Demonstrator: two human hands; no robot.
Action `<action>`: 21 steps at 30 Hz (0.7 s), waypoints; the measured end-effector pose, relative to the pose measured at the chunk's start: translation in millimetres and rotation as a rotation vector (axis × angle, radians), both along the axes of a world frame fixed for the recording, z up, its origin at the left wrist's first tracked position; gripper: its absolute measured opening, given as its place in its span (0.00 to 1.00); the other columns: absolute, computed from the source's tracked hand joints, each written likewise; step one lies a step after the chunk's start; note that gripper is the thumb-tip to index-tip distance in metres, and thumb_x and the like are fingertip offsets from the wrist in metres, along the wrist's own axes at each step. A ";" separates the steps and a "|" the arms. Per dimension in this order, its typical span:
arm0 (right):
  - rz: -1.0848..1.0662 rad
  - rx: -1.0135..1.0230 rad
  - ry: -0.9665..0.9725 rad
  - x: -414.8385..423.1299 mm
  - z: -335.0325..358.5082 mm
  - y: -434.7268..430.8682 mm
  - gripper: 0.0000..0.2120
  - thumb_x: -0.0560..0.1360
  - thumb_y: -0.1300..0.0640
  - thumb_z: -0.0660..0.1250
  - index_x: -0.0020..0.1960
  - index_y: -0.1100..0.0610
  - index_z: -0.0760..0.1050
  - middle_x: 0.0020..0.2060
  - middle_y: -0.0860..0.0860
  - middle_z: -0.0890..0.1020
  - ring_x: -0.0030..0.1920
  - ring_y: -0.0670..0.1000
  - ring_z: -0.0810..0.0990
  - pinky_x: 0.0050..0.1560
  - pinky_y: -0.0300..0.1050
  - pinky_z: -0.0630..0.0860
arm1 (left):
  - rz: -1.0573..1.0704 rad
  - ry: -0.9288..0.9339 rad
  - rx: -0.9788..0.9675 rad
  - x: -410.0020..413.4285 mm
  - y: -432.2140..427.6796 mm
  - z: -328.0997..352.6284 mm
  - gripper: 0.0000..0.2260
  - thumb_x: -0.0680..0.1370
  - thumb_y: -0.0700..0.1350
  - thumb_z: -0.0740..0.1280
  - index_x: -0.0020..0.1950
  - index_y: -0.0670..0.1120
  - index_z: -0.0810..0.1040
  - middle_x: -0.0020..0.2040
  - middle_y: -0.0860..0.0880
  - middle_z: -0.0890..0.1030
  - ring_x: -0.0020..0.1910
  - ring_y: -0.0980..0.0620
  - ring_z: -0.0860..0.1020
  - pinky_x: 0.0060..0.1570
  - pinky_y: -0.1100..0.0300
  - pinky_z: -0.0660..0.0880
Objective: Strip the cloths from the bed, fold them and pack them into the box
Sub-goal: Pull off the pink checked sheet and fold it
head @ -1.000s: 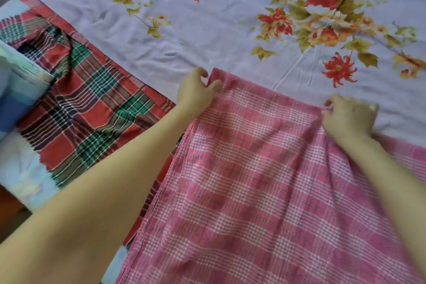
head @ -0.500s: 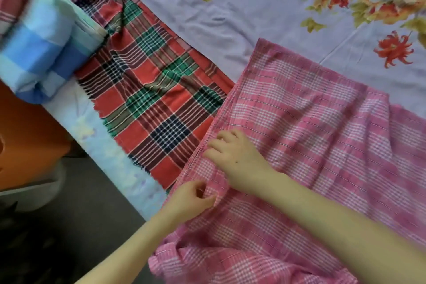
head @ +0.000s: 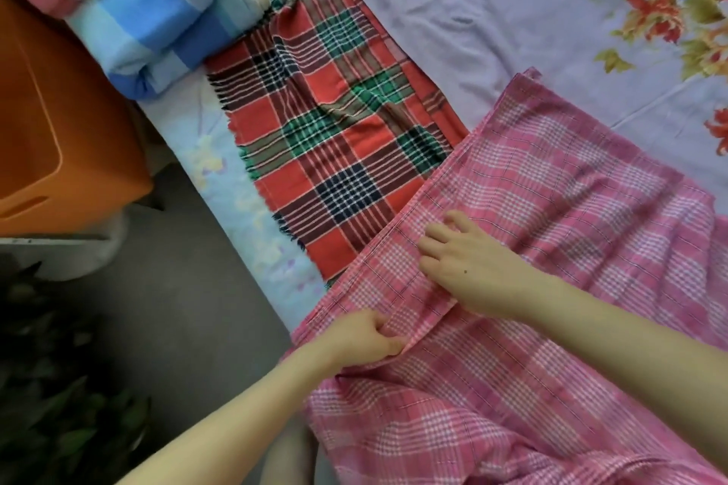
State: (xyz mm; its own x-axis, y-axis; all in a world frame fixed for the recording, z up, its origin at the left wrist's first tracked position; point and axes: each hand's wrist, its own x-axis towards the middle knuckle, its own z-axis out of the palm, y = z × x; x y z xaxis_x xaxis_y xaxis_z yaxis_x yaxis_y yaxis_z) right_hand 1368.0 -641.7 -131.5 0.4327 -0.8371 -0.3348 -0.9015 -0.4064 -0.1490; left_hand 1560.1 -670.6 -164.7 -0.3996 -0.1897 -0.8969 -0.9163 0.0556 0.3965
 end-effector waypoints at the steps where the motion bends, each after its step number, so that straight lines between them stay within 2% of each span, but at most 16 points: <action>1: 0.006 -0.034 -0.018 -0.4 3.8 3.5 0.12 0.66 0.65 0.53 0.36 0.55 0.73 0.36 0.47 0.75 0.42 0.51 0.73 0.63 0.52 0.58 | 0.004 0.013 0.054 2.0 -1.8 -0.3 0.14 0.76 0.54 0.66 0.35 0.49 0.68 0.33 0.54 0.72 0.34 0.56 0.69 0.37 0.61 0.66; 2: 0.009 -0.061 -0.037 -1.4 4.8 8.5 0.14 0.68 0.66 0.51 0.38 0.55 0.73 0.38 0.47 0.76 0.44 0.51 0.74 0.69 0.54 0.54 | 0.025 0.033 0.124 2.6 -4.3 0.6 0.12 0.75 0.54 0.66 0.39 0.48 0.72 0.36 0.53 0.75 0.37 0.55 0.72 0.43 0.59 0.70; 4: -0.002 -0.111 -0.087 -1.5 8.9 16.3 0.16 0.71 0.68 0.49 0.39 0.55 0.73 0.35 0.45 0.75 0.41 0.49 0.75 0.73 0.53 0.51 | 0.043 0.106 0.227 3.4 -7.6 -1.7 0.10 0.73 0.52 0.69 0.45 0.46 0.77 0.40 0.52 0.77 0.41 0.53 0.74 0.51 0.54 0.73; 7: -0.028 -0.172 -0.166 -3.2 9.5 27.1 0.19 0.71 0.69 0.46 0.38 0.56 0.73 0.30 0.45 0.73 0.33 0.48 0.74 0.69 0.50 0.58 | 0.032 0.196 0.296 3.0 -13.4 -2.4 0.09 0.72 0.47 0.72 0.40 0.46 0.73 0.38 0.51 0.73 0.38 0.52 0.71 0.45 0.55 0.69; 9: -0.036 -0.213 -0.169 -5.4 8.5 31.2 0.18 0.71 0.70 0.48 0.39 0.56 0.74 0.30 0.46 0.73 0.33 0.49 0.73 0.66 0.50 0.61 | 0.055 0.234 0.389 6.9 -15.1 -3.9 0.09 0.73 0.48 0.71 0.42 0.46 0.74 0.40 0.50 0.75 0.40 0.52 0.71 0.48 0.57 0.68; 11: -0.043 -0.243 -0.165 -8.0 6.4 34.0 0.18 0.71 0.71 0.49 0.40 0.57 0.75 0.31 0.46 0.73 0.33 0.49 0.72 0.65 0.50 0.62 | 0.075 0.205 0.459 14.9 -14.6 -5.0 0.13 0.75 0.53 0.69 0.49 0.43 0.76 0.48 0.50 0.79 0.46 0.52 0.76 0.57 0.58 0.69; 12: -0.050 -0.254 -0.165 -9.5 5.1 35.0 0.18 0.71 0.71 0.49 0.40 0.57 0.75 0.31 0.46 0.73 0.34 0.49 0.72 0.65 0.50 0.62 | 0.078 0.172 0.470 18.7 -13.6 -5.0 0.19 0.75 0.56 0.68 0.57 0.44 0.76 0.56 0.52 0.80 0.54 0.53 0.76 0.63 0.59 0.68; 14: -0.071 -0.275 -0.164 -13.0 2.2 35.5 0.17 0.72 0.72 0.51 0.40 0.57 0.75 0.31 0.47 0.74 0.34 0.50 0.72 0.65 0.51 0.62 | 0.064 0.126 0.469 27.3 -9.6 -7.5 0.30 0.74 0.64 0.64 0.70 0.49 0.68 0.69 0.56 0.71 0.66 0.56 0.69 0.71 0.58 0.61; 15: -0.086 -0.286 -0.163 -14.8 1.1 35.5 0.16 0.71 0.72 0.53 0.40 0.58 0.75 0.31 0.47 0.74 0.33 0.51 0.73 0.65 0.51 0.61 | 0.067 0.117 0.506 31.7 -7.6 -8.3 0.31 0.75 0.65 0.62 0.72 0.50 0.66 0.70 0.60 0.67 0.68 0.58 0.66 0.72 0.59 0.57; 17: -0.115 -0.303 -0.178 -17.3 -1.3 35.5 0.15 0.71 0.72 0.53 0.40 0.58 0.76 0.30 0.47 0.75 0.33 0.51 0.74 0.65 0.51 0.61 | 0.137 0.096 0.658 40.2 -5.2 -8.4 0.29 0.76 0.62 0.62 0.73 0.51 0.65 0.70 0.61 0.67 0.69 0.58 0.65 0.73 0.58 0.56; 19: -0.131 -0.330 -0.203 -18.2 -2.5 34.6 0.14 0.70 0.73 0.56 0.42 0.58 0.76 0.31 0.47 0.75 0.33 0.51 0.75 0.66 0.50 0.59 | 0.300 0.051 0.853 48.2 -3.4 -7.5 0.26 0.76 0.56 0.66 0.72 0.50 0.68 0.68 0.55 0.73 0.67 0.54 0.71 0.70 0.55 0.65; 21: -0.143 -0.370 -0.227 -18.8 -4.3 35.2 0.13 0.69 0.74 0.61 0.44 0.58 0.74 0.32 0.48 0.76 0.34 0.52 0.76 0.67 0.51 0.59 | 0.459 0.060 1.039 54.6 -1.8 -2.3 0.17 0.79 0.48 0.63 0.67 0.45 0.72 0.62 0.49 0.78 0.60 0.51 0.78 0.60 0.55 0.75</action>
